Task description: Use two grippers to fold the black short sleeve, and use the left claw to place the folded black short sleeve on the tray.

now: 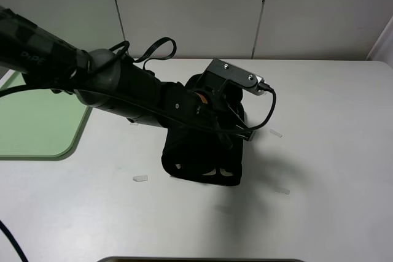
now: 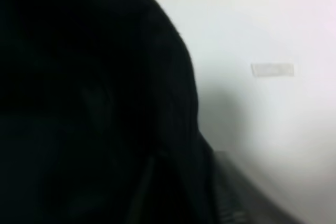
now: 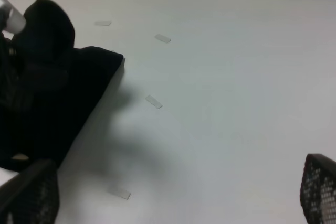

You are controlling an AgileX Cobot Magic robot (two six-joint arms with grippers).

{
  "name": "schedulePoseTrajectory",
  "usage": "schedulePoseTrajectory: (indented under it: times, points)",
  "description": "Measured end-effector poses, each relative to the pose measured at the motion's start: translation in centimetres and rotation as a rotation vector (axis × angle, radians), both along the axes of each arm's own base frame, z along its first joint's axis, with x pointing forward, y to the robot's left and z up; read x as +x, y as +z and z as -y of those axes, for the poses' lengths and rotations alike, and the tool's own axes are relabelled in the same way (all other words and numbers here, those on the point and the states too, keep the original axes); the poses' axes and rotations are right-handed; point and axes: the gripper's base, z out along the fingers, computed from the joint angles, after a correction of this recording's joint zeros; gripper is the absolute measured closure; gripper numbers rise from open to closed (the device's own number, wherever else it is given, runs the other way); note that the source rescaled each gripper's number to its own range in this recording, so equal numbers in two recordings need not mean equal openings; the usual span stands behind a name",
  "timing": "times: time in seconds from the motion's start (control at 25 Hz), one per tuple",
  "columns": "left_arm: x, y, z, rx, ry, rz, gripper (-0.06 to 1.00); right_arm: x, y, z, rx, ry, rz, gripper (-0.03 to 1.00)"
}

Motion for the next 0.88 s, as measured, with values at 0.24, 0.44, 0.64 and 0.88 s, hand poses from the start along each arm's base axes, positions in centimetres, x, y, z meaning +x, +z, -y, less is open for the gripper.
schedulePoseTrajectory:
  times: [0.24, 0.44, 0.64, 0.88]
  points:
    - [0.1, 0.1, 0.0, -0.064, 0.07, -0.037, 0.21, 0.0, 0.0, 0.0, 0.0, 0.0, 0.0, -0.03]
    - [0.3, 0.6, 0.3, -0.045, -0.008, 0.064, 0.17, 0.0, 0.0, 0.0, 0.0, 0.0, 0.0, -0.03]
    - [0.6, 2.9, 0.8, -0.078, -0.102, 0.242, 0.16, 0.0, 0.0, 0.0, 0.0, 0.0, 0.0, -0.03]
    - [0.5, 5.6, 1.0, -0.126, -0.153, 0.37, 0.16, 0.0, 0.0, 0.0, 0.0, 0.0, 0.0, -0.03]
